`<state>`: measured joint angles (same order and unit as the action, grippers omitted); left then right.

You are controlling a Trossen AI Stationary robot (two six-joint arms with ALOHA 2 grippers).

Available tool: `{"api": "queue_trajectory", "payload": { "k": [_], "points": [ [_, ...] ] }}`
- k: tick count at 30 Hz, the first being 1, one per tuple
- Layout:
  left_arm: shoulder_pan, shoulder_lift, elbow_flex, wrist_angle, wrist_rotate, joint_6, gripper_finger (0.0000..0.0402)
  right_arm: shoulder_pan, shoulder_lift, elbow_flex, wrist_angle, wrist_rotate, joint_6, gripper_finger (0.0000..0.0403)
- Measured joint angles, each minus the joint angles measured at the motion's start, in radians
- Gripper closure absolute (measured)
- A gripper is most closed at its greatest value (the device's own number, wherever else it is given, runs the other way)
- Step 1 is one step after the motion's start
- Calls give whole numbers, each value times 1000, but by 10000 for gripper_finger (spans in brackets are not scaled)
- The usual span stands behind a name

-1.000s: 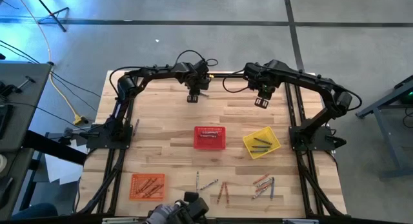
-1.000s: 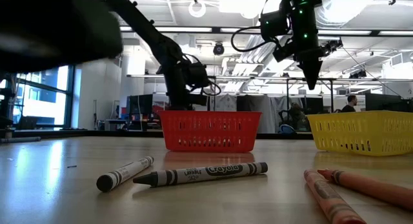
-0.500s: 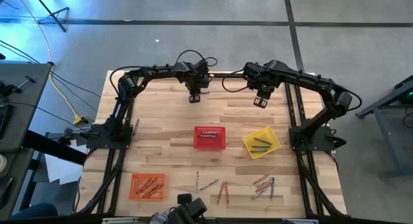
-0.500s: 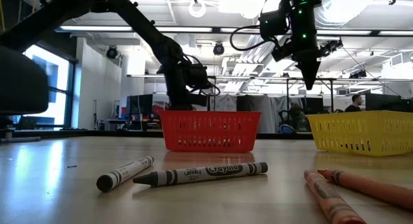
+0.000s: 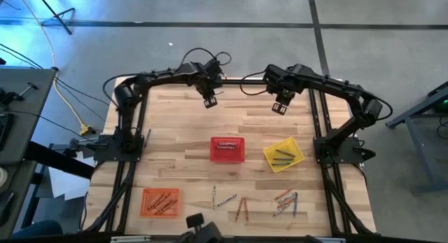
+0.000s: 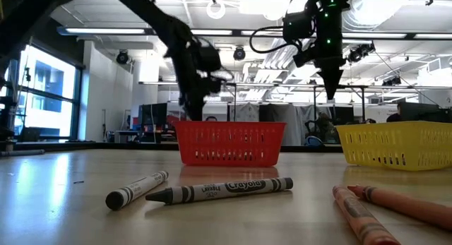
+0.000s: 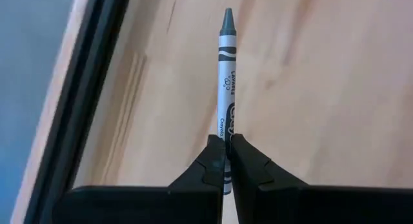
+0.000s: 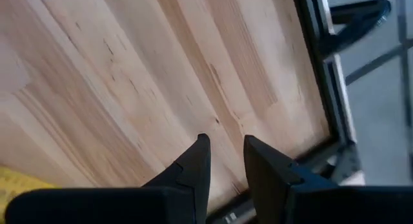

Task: Sort crayons
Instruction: Put the gray crayon into the red bin

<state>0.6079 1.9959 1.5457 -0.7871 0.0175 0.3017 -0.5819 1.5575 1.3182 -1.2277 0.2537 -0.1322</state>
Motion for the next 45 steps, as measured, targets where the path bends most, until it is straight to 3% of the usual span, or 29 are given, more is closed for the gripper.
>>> {"api": "queue_trajectory", "payload": {
  "k": [6,12,16,23,31,45],
  "points": [
    [-56,-203,-111,-2,89,-80,401,-35,-24,-152,145,-155,-4,316],
    [-189,-402,-261,54,124,-196,401,-32,-40,-317,308,-178,37,316],
    [-303,-458,-337,159,127,-259,401,-18,-40,-370,396,-203,53,316],
    [-457,-431,-350,254,136,-338,401,8,-40,-380,495,-213,45,316],
    [-578,-346,-350,294,130,-403,401,52,-40,-380,559,-336,20,316],
    [-594,-171,-348,398,98,-501,401,198,-40,-380,582,-336,23,316]
  ]
}}
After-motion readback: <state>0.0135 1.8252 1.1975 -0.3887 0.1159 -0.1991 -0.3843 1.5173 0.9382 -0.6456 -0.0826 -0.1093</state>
